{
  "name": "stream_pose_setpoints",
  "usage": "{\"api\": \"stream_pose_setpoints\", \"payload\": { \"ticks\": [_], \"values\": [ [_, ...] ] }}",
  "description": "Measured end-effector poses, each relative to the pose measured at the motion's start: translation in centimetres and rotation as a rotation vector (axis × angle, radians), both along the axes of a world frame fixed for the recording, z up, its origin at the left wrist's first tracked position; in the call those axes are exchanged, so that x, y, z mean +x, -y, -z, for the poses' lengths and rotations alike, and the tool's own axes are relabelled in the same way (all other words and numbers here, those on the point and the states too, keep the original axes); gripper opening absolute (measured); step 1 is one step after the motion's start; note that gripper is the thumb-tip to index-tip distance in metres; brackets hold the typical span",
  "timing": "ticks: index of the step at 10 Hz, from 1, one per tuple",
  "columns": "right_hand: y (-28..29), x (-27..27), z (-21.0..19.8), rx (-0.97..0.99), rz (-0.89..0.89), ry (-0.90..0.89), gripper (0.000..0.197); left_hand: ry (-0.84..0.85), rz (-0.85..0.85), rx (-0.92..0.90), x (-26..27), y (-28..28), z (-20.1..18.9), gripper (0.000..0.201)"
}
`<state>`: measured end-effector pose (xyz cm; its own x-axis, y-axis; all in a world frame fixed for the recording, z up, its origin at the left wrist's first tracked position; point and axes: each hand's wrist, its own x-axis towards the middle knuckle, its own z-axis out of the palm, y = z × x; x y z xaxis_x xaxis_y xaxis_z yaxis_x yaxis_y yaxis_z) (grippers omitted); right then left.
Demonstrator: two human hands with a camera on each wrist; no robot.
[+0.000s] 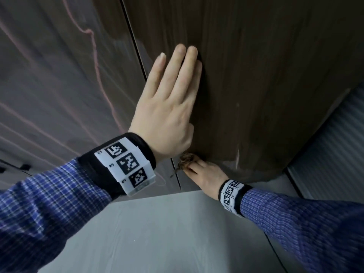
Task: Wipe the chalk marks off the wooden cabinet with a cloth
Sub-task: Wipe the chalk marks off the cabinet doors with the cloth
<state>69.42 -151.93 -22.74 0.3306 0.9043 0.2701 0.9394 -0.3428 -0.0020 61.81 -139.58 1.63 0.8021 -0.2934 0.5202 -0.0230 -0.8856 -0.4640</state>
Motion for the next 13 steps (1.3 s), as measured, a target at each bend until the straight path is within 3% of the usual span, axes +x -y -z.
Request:
{"api": "stream_pose_setpoints", "payload": {
  "ticks": [1, 3, 4, 5, 6, 7, 8, 9, 10, 11, 12, 13],
  "values": [
    [-0.1, -0.9, 2.5, -0.161, 0.009, -0.043, 0.049, 0.031, -0.021, 0.055, 0.0, -0.4, -0.1, 0.082],
    [7.6, 1.6, 5.7, -0.098, 0.176, -0.049, 0.045, 0.031, -0.030, 0.074, -0.1, -0.4, -0.5, 0.080],
    [12.9, 4.0, 4.7, -0.038, 0.293, -0.110, 0.048, 0.039, -0.024, 0.052, 0.0, -0.1, -0.4, 0.081],
    [11.8, 3.6, 3.8, 0.093, 0.323, -0.124, 0.054, 0.042, -0.020, 0.026, 0.1, 0.5, -0.3, 0.081],
    [4.1, 0.5, 2.2, 0.246, 0.205, -0.169, 0.057, 0.046, -0.027, 0.001, 0.3, 0.9, -0.2, 0.081],
    [-1.0, -2.2, 0.5, 0.205, 0.170, -0.354, 0.061, 0.045, -0.028, 0.005, 0.1, 0.6, -0.2, 0.079],
    [3.5, -0.3, 0.7, 0.194, 0.184, -0.341, 0.046, 0.042, -0.025, 0.032, 0.1, 0.0, -0.4, 0.082],
    [11.1, 3.8, 1.2, 0.088, 0.445, -0.422, 0.025, 0.048, -0.027, 0.041, 0.3, -0.2, -0.1, 0.082],
    [14.3, 4.7, 0.0, 0.123, 0.480, -0.299, 0.028, 0.060, -0.027, 0.028, 0.6, 0.0, 0.4, 0.081],
    [9.3, 2.6, 0.2, 0.110, 0.455, -0.280, 0.035, 0.059, -0.032, 0.005, 0.9, 0.4, 0.6, 0.083],
    [2.9, -0.3, 1.4, 0.148, 0.269, -0.364, 0.036, 0.056, -0.041, -0.004, 0.9, 0.6, 0.8, 0.083],
    [-0.6, -2.2, 2.4, -0.066, 0.152, -0.350, 0.069, 0.048, -0.063, -0.007, 1.0, 0.6, 1.1, 0.083]
  ]
}}
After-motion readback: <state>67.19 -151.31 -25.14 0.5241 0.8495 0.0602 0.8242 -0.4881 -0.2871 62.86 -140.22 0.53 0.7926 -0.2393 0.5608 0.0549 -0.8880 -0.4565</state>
